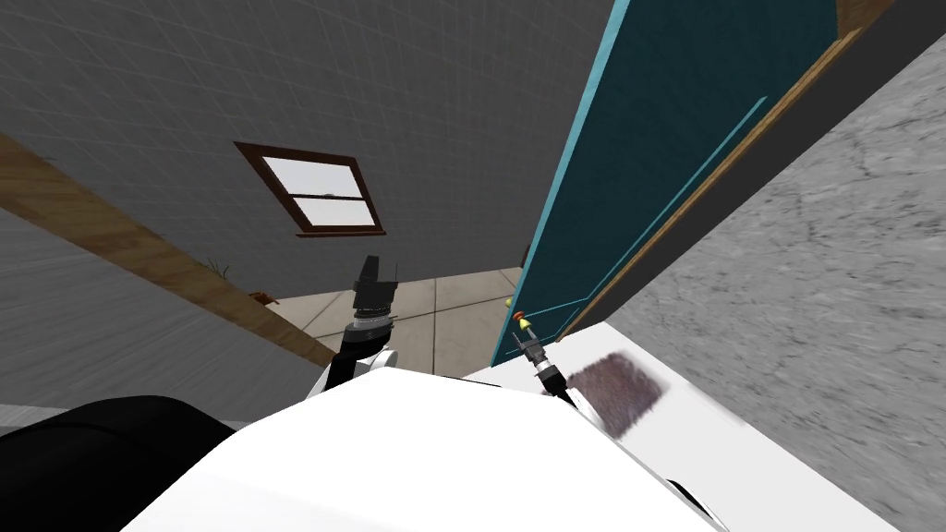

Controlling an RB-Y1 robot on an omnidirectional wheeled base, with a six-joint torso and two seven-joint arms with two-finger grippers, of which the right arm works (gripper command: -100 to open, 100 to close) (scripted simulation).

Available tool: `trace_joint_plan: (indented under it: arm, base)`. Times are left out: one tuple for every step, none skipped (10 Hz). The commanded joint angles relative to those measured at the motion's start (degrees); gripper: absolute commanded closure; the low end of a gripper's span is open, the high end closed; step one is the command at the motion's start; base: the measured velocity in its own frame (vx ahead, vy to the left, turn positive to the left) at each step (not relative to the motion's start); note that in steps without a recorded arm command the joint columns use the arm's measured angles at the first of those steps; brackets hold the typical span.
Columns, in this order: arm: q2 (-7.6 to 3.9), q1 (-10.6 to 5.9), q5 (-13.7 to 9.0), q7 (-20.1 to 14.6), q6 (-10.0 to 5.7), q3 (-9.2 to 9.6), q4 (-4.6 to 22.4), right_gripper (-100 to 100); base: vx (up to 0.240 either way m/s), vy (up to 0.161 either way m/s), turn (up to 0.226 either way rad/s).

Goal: Pull the door open

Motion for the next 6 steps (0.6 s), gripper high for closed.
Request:
trace_joint_plan:
  arm:
    - [-0.6,-1.31,-0.9,0.2,-0.66,-0.09,2.2,-100]
    - [-0.6,-1.31,-0.9,0.2,-0.66,-0.09,2.2,-100]
    - [-1.31,-1.76,-1.9,0.4,-1.29,0.0,3.5,-100]
    - [-0.45,-1.53,-1.2,0.6,-1.55,0.35,4.6,-100]
    - [-0.45,-1.53,-1.2,0.6,-1.55,0.35,4.6,100]
    - [-0.45,-1.53,-1.2,0.6,-1.55,0.35,4.6,100]
  base:
    - [0.102,0.004,-0.009]
    - [0.007,-0.002,0.028]
    - [0.062,-0.014,0.059]
    - [0.016,-0.002,-0.004]
    - [-0.028,0.001,-0.027]
    - [-0.01,-0.009,-0.011]
